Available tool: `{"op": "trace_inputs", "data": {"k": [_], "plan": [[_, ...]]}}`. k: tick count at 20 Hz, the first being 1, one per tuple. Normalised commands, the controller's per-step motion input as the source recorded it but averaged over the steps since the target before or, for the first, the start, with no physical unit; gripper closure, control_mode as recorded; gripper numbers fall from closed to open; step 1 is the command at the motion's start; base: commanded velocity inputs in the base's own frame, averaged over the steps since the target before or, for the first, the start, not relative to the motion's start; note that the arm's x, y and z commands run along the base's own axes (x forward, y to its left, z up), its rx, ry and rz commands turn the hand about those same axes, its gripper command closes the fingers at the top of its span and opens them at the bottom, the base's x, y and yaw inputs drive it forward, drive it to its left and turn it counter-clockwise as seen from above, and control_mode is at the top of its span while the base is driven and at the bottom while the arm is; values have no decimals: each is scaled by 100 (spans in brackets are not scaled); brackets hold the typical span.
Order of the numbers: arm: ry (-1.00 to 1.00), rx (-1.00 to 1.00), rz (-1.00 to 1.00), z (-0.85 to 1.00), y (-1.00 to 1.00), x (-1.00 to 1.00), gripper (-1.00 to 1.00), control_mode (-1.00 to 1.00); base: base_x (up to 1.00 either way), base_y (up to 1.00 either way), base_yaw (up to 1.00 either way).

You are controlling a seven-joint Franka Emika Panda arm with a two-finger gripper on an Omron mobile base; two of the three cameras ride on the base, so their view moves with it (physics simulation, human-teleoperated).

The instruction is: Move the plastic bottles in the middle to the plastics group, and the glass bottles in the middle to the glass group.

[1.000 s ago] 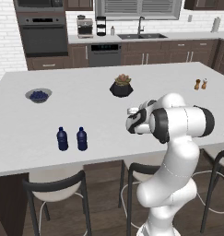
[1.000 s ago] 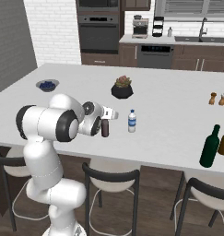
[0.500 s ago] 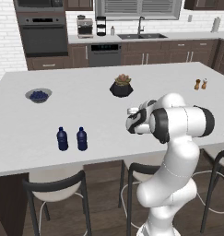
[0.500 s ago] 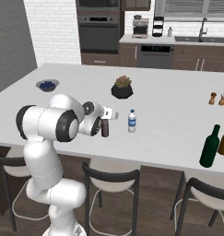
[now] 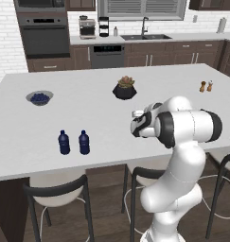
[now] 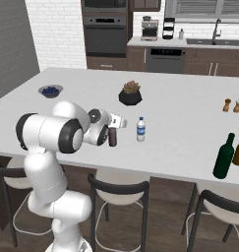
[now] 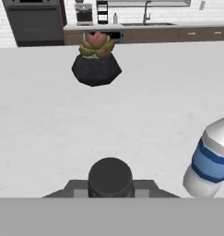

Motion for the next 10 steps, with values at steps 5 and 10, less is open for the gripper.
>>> {"op": "trace_inputs", "data": {"k": [5, 10], "plan": [[0, 0, -5, 30, -71, -41, 100, -100, 0, 0, 0], [4, 0, -8, 50, -84, -29, 100, -100, 0, 0, 0]]}}
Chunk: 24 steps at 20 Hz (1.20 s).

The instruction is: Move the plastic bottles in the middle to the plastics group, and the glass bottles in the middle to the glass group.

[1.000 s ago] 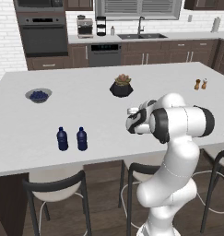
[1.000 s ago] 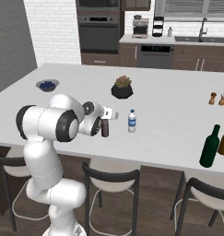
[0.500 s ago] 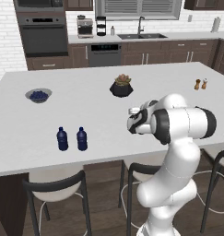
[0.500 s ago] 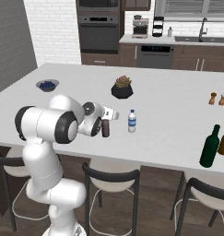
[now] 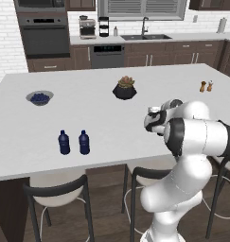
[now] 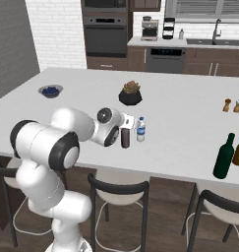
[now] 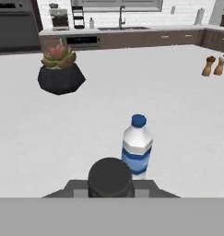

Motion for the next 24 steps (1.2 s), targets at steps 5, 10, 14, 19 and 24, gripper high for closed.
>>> {"op": "trace_inputs", "data": {"k": [5, 10, 14, 19, 24], "plan": [[11, 0, -14, 37, -86, -38, 100, -100, 0, 0, 0], [14, 0, -14, 23, -95, -39, 100, -100, 0, 0, 0], [14, 0, -18, 5, -91, -11, 100, -100, 0, 0, 0], [6, 0, -20, -2, -87, 0, 100, -100, 0, 0, 0], [1, 0, -17, -11, -71, 0, 100, -100, 0, 0, 0]]}}
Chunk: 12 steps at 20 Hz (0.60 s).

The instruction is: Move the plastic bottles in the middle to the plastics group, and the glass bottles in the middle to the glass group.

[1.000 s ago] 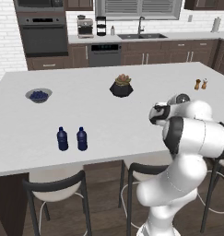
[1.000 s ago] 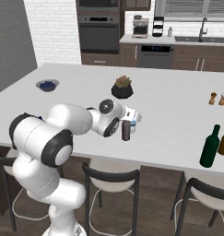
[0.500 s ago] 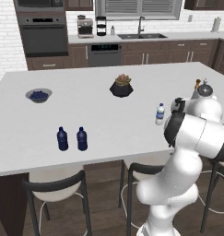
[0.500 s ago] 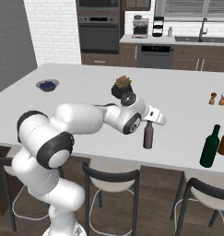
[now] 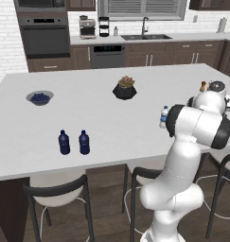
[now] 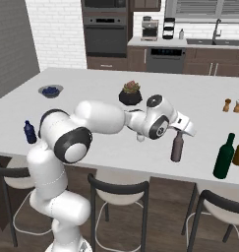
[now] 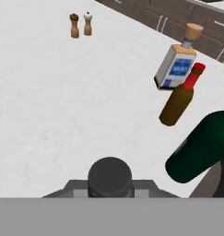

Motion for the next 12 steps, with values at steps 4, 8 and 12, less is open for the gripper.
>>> {"op": "trace_inputs", "data": {"k": [4, 8, 12], "plan": [[0, 4, -10, -15, -48, 0, 100, -100, 0, 0, 0], [0, 8, -5, -17, -55, 10, 100, -100, 0, 0, 0], [0, 5, 0, -17, -56, 14, 100, -100, 0, 0, 0]]}}
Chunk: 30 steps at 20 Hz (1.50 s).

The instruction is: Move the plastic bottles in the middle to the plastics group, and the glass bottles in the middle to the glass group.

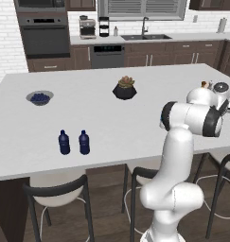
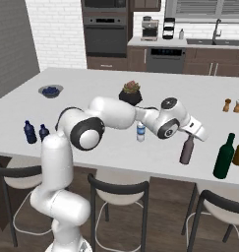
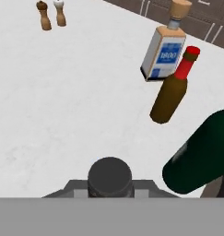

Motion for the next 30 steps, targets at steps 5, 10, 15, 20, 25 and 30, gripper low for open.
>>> {"op": "trace_inputs", "data": {"k": [5, 10, 15, 20, 25, 30], "plan": [[0, 1, 0, -18, -45, 22, 100, -100, 0, 0, 0], [-6, -2, -2, -20, -14, 11, 100, -100, 0, 0, 0], [-15, -8, -6, -8, 0, 0, 100, -100, 0, 0, 0], [-5, -13, -10, -6, 0, 6, 100, -100, 0, 0, 0], [-1, 0, 0, 0, 0, 33, 100, -100, 0, 0, 0], [0, 0, 0, 5, -3, 40, 100, -100, 0, 0, 0]]}}
